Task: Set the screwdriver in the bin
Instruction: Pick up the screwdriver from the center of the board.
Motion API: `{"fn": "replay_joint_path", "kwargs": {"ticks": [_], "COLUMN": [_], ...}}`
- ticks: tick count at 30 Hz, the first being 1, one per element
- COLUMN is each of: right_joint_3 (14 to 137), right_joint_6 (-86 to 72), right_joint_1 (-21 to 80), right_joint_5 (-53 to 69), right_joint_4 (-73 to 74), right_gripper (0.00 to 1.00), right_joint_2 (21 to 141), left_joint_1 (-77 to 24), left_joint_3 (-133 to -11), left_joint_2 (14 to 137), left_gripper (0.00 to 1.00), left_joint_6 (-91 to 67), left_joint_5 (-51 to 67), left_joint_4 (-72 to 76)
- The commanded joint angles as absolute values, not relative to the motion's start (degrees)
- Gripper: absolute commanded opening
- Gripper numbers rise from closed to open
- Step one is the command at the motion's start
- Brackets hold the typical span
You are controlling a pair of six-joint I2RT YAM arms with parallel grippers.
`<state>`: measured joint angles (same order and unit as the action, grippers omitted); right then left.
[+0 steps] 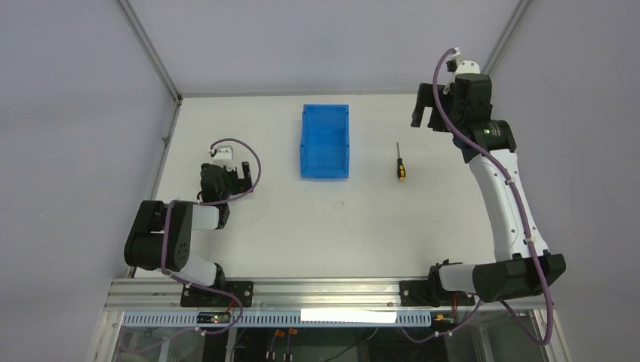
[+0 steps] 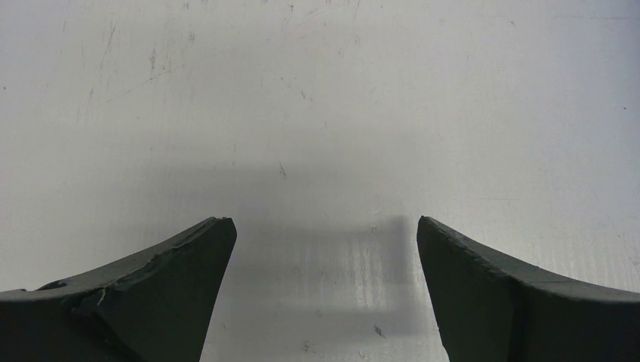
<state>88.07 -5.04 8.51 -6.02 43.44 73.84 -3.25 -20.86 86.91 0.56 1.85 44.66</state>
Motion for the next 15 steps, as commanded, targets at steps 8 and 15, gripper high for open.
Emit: {"fn": "replay_joint_path", "kwargs": {"ticks": [8,15], "right_joint_3": [77.54,74.0], "right_joint_6": [-3.96,-4.39], "right_joint_1": [8.79,8.76], "right_joint_5": [-5.63,-5.98], "right_joint_4": [33.04,29.99], "right_gripper": [0.99,0.99], "right_joint_2": [81.66,90.04], "left_joint_1": [-2.53,-2.53], "left_joint_3": [-21.88,-21.88], "left_joint_2": [86.35,86.39], "left_gripper": [1.0,1.0], "left_joint_6": [0.1,0.15], "left_joint_5": [1.77,1.84], "left_joint_4": [46.23,46.23]}}
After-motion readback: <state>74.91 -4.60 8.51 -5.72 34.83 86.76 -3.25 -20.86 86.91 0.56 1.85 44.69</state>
